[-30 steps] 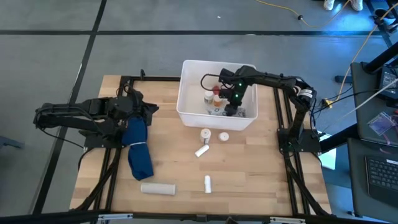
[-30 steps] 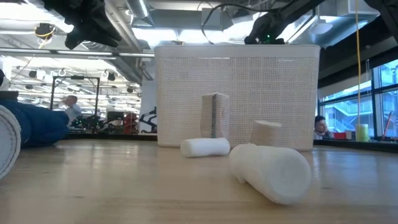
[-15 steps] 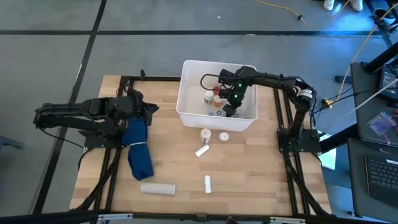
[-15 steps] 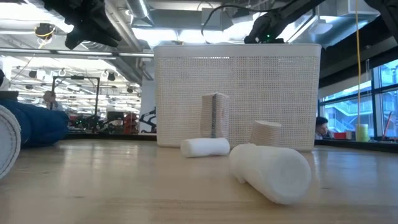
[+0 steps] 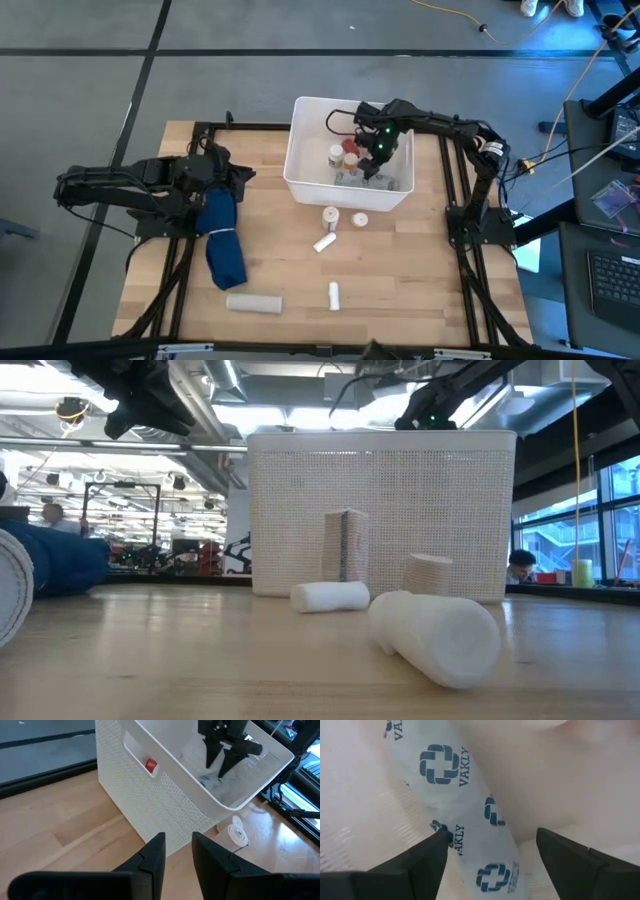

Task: Pick & place medical supplies in basket/bin
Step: Put the top left bandage in the white bin

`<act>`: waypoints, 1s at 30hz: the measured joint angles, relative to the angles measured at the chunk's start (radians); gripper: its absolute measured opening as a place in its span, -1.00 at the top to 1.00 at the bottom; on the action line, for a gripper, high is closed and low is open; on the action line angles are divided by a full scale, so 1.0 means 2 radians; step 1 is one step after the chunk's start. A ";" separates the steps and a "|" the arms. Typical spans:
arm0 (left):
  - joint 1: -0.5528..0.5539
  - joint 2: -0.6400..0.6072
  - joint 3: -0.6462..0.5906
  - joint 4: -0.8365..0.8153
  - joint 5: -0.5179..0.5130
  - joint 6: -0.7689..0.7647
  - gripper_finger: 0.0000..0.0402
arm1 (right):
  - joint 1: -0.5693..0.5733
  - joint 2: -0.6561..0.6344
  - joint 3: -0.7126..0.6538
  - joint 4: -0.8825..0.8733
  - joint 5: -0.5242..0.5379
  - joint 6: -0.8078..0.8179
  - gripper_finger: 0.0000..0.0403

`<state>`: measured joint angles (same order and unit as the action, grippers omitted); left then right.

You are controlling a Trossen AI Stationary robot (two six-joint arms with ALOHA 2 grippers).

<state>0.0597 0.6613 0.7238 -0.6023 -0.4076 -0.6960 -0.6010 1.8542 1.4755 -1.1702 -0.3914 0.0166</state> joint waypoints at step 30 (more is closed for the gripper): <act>0.000 0.000 0.000 0.000 -0.010 0.002 0.55 | 0.216 -0.016 0.423 -0.097 0.094 0.040 -0.50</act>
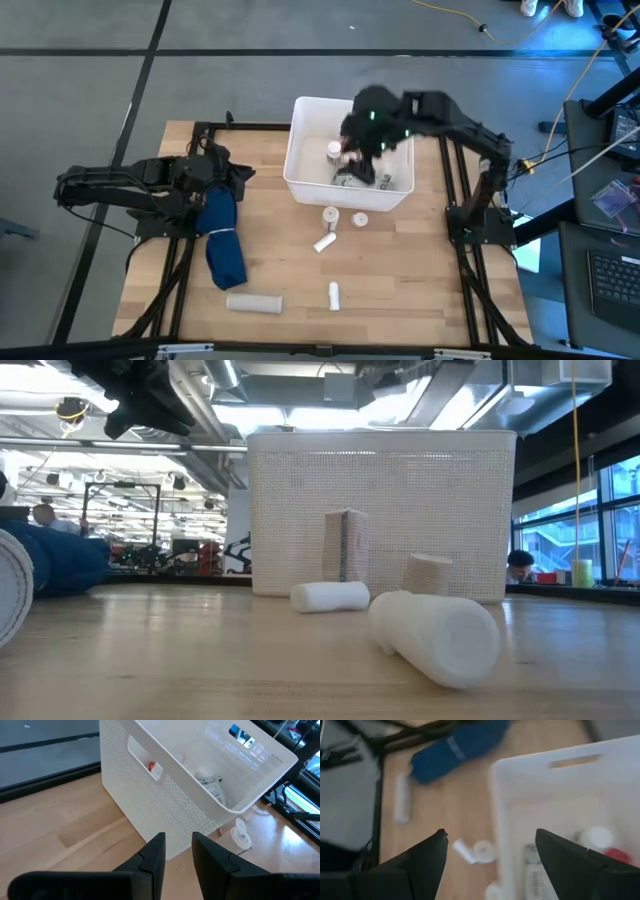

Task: Pick & place medical supplies in basket/bin
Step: Put the top left bandage in the white bin

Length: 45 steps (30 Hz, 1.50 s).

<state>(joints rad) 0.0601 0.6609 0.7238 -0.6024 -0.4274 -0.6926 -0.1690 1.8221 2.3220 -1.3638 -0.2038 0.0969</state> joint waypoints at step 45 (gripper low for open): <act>0.000 0.080 0.000 0.000 0.057 0.000 0.55 | 0.156 0.262 -0.002 -0.077 0.249 -0.186 -0.35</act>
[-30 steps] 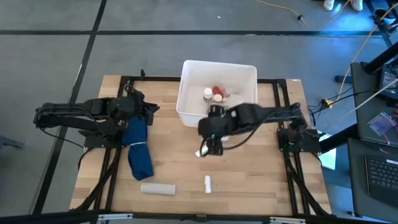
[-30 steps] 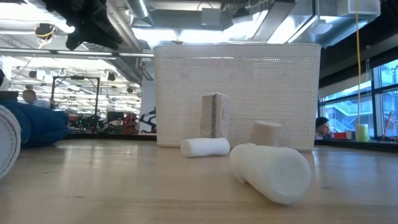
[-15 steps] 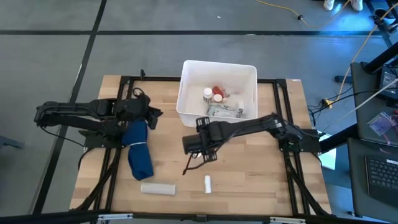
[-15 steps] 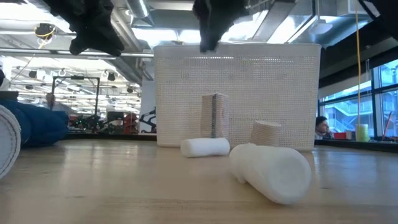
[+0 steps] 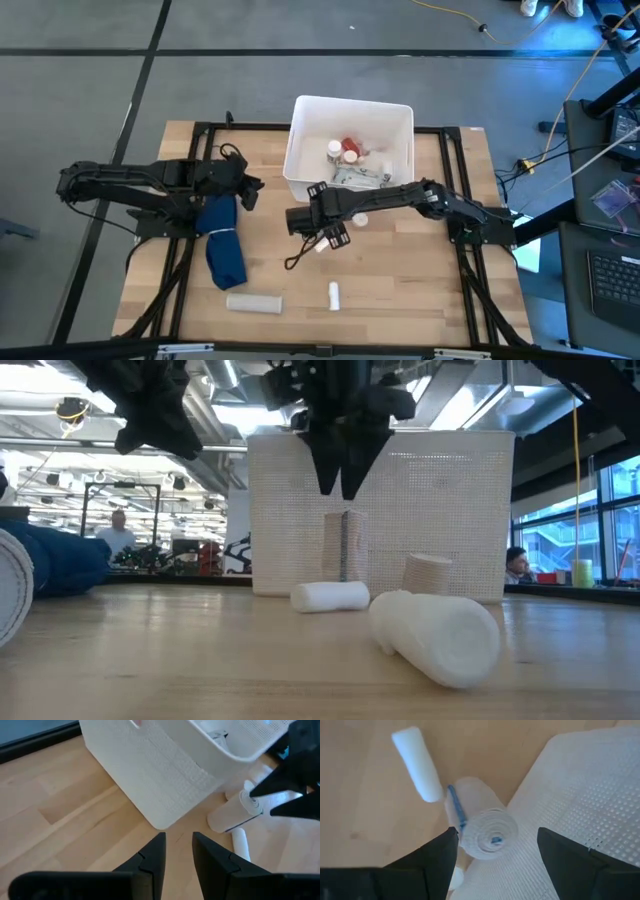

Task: Pick & place medical supplies in basket/bin
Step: Put the top left bandage in the white bin

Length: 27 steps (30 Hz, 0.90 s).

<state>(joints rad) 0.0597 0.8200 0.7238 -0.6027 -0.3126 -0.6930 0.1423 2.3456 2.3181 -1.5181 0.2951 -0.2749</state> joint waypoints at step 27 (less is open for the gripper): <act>0.000 0.010 0.000 0.000 -0.001 0.000 0.55 | -0.006 0.017 -0.001 -0.018 -0.040 -0.025 -0.34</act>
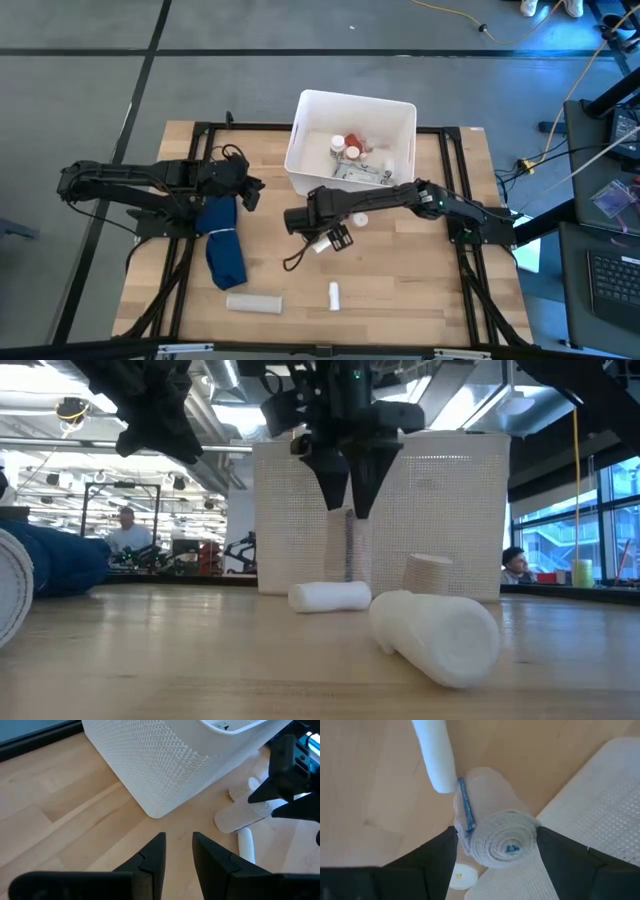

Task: Pick & place medical supplies in basket/bin
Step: Put the top left bandage in the white bin

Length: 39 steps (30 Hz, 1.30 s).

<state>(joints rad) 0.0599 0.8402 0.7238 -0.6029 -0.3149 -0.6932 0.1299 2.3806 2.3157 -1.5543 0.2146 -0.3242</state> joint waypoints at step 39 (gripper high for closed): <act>0.000 0.000 0.000 0.000 -0.001 0.000 0.55 | -0.002 -0.125 0.020 0.003 -0.069 0.094 0.97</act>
<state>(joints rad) 0.0601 0.8398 0.7231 -0.6028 -0.3172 -0.6933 0.1261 2.1303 2.3554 -1.5476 0.0761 -0.1356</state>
